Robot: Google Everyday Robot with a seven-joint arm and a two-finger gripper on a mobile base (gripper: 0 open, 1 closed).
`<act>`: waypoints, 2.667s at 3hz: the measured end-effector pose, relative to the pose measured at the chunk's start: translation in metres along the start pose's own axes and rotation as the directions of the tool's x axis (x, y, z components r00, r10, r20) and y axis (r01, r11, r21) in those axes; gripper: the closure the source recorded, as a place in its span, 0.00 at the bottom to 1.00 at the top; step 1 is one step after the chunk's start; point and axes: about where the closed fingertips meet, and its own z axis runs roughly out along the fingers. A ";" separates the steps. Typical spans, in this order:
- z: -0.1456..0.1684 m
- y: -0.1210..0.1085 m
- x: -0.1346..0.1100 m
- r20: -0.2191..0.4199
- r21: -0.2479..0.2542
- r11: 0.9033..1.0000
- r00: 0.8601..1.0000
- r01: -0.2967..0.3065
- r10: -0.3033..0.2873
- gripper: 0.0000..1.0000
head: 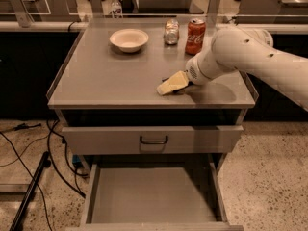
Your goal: Place rxbar blueberry into middle drawer
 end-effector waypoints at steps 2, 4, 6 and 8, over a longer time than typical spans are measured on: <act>-0.003 -0.004 -0.003 -0.020 0.007 1.000 1.000 -0.020 0.020 0.46; -0.015 -0.005 -0.013 -0.021 0.007 1.000 1.000 -0.020 0.020 0.93; -0.016 -0.005 -0.014 -0.021 0.006 1.000 1.000 -0.019 0.019 1.00; -0.068 0.013 0.016 0.003 -0.055 0.997 0.999 0.052 -0.052 1.00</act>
Offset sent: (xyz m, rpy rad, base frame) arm 0.0045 -0.0163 0.0005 -0.0106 0.0634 -0.0736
